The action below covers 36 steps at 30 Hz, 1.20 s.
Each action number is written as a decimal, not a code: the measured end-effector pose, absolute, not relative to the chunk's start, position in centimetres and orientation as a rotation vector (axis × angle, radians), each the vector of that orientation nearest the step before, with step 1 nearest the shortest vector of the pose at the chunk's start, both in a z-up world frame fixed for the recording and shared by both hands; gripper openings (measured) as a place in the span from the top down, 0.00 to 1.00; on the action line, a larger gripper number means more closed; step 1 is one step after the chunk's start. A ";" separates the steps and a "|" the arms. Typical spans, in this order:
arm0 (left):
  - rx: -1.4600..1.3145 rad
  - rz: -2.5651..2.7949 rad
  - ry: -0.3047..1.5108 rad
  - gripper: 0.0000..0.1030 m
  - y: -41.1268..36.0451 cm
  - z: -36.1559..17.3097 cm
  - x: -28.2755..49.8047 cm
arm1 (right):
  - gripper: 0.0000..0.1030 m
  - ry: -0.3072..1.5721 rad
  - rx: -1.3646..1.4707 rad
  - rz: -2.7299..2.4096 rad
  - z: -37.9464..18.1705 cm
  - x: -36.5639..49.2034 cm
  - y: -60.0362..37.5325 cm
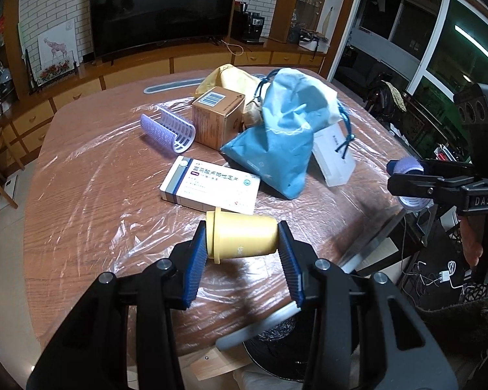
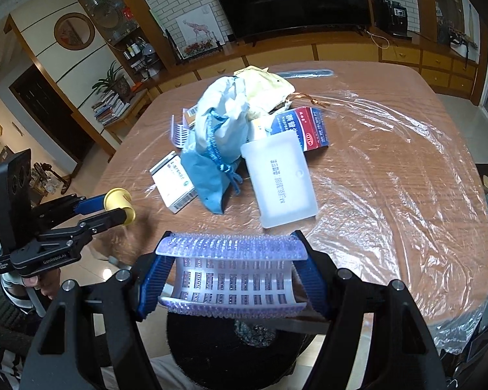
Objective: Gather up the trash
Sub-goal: 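Carry the yellow cup in the left tool while the right tool carries the purple rack toward the black bin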
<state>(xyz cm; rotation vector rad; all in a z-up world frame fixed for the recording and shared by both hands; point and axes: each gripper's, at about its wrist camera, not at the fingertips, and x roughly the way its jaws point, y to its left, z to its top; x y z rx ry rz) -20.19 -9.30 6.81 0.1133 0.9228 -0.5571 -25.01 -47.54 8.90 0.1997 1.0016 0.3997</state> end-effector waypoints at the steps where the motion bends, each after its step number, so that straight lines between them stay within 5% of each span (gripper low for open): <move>1: 0.116 -0.561 0.921 0.57 -9.3 6.9 -20.4 | 0.32 1.002 0.201 0.404 9.0 -25.2 -47.5; 36: 0.160 -0.725 0.997 0.57 -11.6 5.1 -27.8 | 0.32 1.122 0.220 0.480 6.5 -31.8 -45.2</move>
